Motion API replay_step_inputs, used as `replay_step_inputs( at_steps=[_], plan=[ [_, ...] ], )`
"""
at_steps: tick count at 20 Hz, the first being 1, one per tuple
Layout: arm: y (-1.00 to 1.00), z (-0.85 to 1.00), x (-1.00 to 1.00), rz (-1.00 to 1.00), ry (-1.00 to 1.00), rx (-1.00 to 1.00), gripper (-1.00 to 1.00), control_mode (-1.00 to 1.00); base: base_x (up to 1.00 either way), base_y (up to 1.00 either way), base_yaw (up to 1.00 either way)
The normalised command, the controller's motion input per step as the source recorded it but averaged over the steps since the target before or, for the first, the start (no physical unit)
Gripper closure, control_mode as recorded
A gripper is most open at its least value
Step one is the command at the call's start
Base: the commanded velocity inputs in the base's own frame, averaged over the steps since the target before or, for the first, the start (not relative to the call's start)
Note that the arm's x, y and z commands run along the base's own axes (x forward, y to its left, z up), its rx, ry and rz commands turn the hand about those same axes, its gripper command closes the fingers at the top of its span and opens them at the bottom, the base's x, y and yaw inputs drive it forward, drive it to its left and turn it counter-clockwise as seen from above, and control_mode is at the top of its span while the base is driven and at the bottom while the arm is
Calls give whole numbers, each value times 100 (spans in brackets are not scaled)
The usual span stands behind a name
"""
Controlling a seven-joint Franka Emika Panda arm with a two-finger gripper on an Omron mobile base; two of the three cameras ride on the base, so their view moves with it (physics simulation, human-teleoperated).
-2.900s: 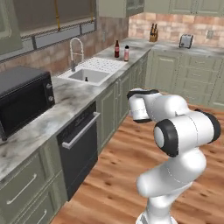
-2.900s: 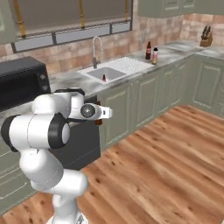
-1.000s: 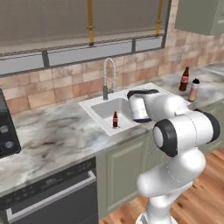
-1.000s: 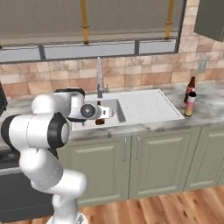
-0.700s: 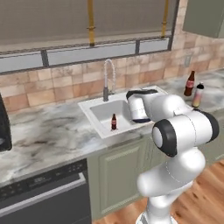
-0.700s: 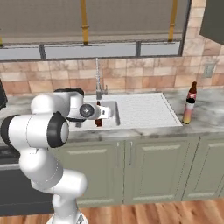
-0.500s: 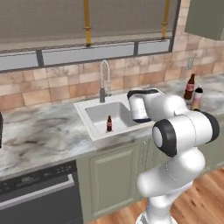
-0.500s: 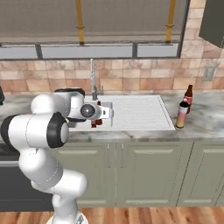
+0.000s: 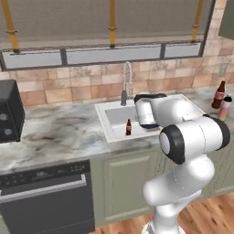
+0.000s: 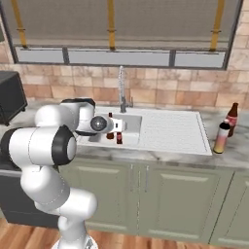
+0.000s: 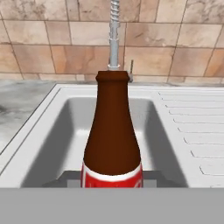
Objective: Place the large bottle from the dining counter next to the other large bottle outside the sink, and place the small bottle from the dining counter next to the other small bottle inside the sink.
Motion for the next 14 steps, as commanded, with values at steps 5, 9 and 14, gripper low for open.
replay_step_inputs(
  at_steps=[5, 9, 14],
  plan=[
    [0, 0, 0, 0, 0, 0, 100, 100, -26, -18, 27],
    [0, 0, 0, 0, 0, 0, 100, 100, -39, -40, 20],
    [0, 0, 0, 0, 0, 0, 100, 100, -10, -59, 13]
  ],
)
